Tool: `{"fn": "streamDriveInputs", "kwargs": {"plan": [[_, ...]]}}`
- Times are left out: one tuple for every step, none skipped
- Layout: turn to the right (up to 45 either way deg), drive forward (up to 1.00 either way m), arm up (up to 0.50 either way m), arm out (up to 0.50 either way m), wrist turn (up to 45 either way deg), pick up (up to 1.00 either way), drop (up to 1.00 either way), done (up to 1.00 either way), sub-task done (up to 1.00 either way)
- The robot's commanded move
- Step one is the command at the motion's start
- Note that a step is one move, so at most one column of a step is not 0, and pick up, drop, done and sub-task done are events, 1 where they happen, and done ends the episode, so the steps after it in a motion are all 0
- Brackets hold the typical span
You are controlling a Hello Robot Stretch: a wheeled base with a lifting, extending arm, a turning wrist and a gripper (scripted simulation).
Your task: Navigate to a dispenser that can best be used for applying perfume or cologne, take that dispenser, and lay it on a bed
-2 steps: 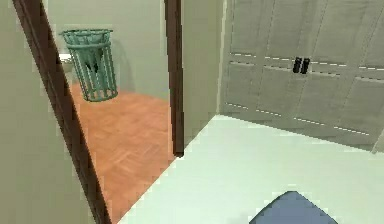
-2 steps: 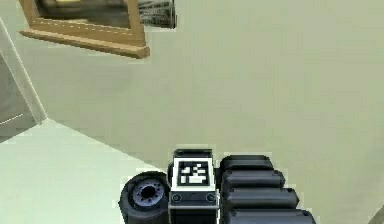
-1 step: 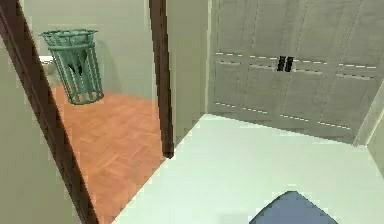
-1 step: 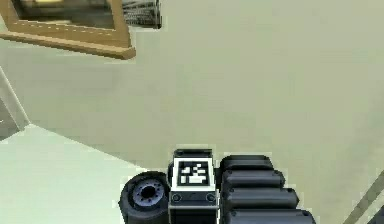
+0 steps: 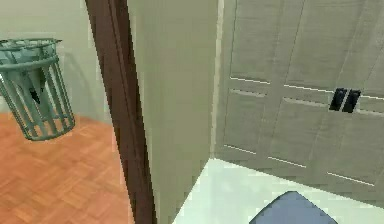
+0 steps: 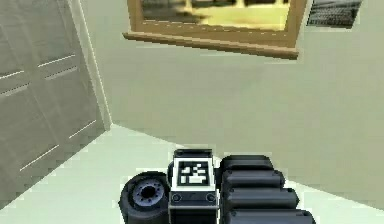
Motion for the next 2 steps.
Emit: {"fn": "streamDriveInputs", "kwargs": {"plan": [[18.0,0.0,0.0,0.0,0.0,0.0,0.0,0.0,0.0],[0.0,0.1,0.0,0.0,0.0,0.0,0.0,0.0,0.0]]}}
